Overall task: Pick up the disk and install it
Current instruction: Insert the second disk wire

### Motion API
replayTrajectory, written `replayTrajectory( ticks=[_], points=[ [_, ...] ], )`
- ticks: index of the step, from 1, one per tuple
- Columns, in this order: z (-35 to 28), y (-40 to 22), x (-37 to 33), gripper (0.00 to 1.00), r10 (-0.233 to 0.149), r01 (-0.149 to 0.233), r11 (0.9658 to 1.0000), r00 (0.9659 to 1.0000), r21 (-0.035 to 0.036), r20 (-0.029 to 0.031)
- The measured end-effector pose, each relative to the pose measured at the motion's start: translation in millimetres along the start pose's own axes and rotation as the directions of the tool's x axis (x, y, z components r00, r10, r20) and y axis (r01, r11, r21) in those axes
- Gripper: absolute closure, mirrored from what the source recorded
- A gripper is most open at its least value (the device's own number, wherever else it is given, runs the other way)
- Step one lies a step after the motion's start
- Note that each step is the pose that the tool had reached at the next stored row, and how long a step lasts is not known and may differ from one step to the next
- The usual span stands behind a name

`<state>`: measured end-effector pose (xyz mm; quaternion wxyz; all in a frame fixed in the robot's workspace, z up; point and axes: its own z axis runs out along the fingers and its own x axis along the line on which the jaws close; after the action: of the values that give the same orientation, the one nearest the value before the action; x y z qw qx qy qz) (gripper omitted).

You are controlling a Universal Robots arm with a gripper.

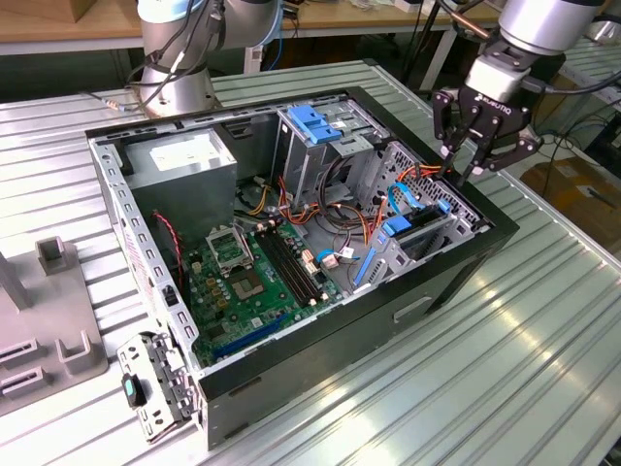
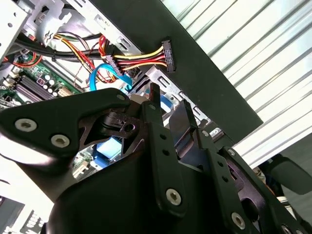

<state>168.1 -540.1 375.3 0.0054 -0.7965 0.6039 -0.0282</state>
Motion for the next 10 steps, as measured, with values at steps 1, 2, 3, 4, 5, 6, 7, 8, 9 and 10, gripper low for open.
replayTrajectory(
  ticks=[1,2,3,4,5,6,7,8,9,10],
  points=[
    [0.0,0.0,0.0,0.65,-0.002,0.002,1.0,1.0,0.0001,0.0001],
    [0.0,0.0,0.0,0.65,-0.002,0.002,1.0,1.0,0.0001,0.0001],
    [0.0,-0.1,0.0,0.65,-0.004,0.004,1.0,1.0,0.0002,0.0002],
    [0.0,-0.1,0.0,0.65,-0.006,0.006,1.0,1.0,0.0003,0.0002],
    [0.0,-0.1,0.0,0.65,-0.006,0.006,1.0,1.0,0.0002,0.0002],
    [0.0,-0.1,0.0,0.65,-0.006,0.006,1.0,1.0,0.0003,0.0003],
    [0.0,-0.1,0.0,0.65,-0.006,0.006,1.0,1.0,0.0002,0.0003],
    [0.0,-0.1,0.0,0.65,-0.006,0.006,1.0,1.0,0.0003,0.0003],
    [0.0,-0.1,0.0,0.65,-0.006,0.006,1.0,1.0,0.0002,0.0003],
    [0.0,-0.1,0.0,0.65,-0.006,0.006,1.0,1.0,0.0003,0.0003]
  ],
)
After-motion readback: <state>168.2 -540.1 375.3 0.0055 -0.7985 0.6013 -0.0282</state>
